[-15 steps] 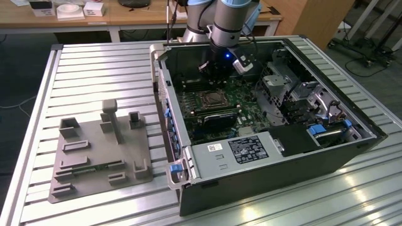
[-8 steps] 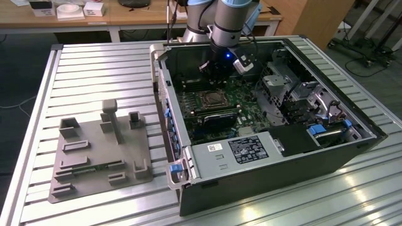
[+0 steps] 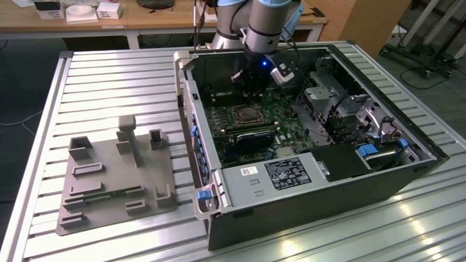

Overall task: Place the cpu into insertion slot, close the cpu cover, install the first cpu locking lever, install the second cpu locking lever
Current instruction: 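Install the first cpu locking lever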

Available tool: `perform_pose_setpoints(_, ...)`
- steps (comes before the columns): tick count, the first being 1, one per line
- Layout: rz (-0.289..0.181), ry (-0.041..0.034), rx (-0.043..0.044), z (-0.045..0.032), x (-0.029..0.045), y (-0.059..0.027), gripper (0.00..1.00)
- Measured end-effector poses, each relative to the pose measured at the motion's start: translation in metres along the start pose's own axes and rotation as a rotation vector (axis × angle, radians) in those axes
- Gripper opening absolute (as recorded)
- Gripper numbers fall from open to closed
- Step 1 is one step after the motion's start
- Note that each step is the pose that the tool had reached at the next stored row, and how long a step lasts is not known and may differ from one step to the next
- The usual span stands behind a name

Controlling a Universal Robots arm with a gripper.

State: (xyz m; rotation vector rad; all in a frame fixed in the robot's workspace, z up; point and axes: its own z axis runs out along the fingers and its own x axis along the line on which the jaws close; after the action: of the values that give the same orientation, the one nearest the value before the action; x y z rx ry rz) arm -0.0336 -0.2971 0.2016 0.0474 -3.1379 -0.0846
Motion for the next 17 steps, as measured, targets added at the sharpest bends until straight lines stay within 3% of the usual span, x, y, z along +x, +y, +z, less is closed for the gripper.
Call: perform_pose_setpoints(17, 0.000, 0.0003, 0.0013, 0.0001, -0.0016, 0.0000, 0.10)
